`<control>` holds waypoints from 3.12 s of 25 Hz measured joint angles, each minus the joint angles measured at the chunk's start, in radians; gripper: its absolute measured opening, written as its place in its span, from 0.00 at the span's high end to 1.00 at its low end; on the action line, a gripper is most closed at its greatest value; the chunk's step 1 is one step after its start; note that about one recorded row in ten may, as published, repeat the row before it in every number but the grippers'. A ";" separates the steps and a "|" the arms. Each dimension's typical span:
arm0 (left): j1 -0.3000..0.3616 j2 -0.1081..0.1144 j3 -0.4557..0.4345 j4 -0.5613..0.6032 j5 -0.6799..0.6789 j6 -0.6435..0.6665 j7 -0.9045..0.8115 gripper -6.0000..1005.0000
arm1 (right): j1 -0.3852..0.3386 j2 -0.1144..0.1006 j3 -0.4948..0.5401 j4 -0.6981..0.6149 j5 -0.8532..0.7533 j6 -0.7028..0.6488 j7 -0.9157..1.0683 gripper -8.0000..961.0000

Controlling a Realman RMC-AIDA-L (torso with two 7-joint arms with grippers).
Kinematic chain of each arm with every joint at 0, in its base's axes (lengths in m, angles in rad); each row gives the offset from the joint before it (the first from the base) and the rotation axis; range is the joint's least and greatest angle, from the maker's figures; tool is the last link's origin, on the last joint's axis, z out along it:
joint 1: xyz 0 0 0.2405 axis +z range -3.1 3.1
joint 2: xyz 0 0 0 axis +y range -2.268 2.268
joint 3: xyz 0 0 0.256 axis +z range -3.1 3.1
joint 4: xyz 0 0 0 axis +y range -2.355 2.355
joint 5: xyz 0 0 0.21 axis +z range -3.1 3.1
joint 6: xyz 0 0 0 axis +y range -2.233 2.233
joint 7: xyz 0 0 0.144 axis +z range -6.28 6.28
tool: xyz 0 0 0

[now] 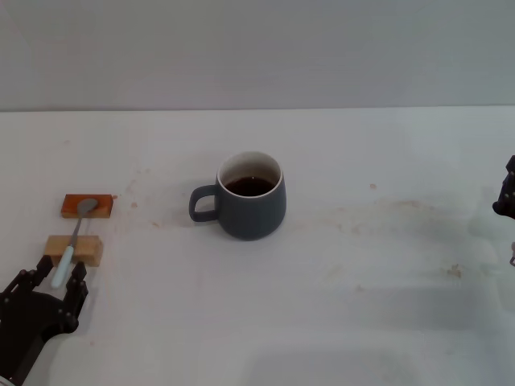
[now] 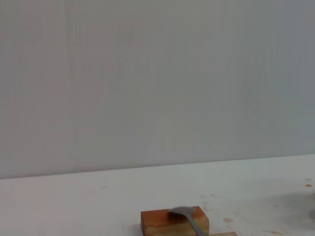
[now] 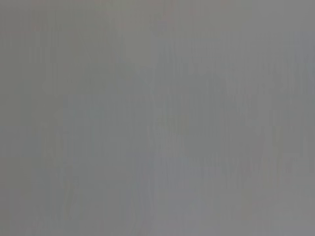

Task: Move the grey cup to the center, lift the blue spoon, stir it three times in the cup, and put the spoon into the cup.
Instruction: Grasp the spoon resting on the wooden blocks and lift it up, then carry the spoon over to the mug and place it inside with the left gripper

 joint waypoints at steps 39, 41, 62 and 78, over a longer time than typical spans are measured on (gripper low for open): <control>-0.002 0.001 -0.015 0.001 -0.003 -0.005 -0.028 0.70 | -0.007 0.000 0.008 0.000 0.000 0.000 0.000 0.99; -0.001 0.001 -0.015 0.000 -0.003 -0.004 -0.027 0.71 | -0.007 0.000 0.007 0.000 0.000 0.000 0.000 0.99; 0.008 0.011 0.022 -0.065 0.008 0.083 0.015 0.85 | -0.007 0.000 0.008 0.002 0.000 0.002 0.000 0.99; -0.057 0.043 0.020 -0.114 0.040 0.215 0.003 0.85 | -0.010 0.000 0.003 0.005 0.000 0.002 0.000 0.99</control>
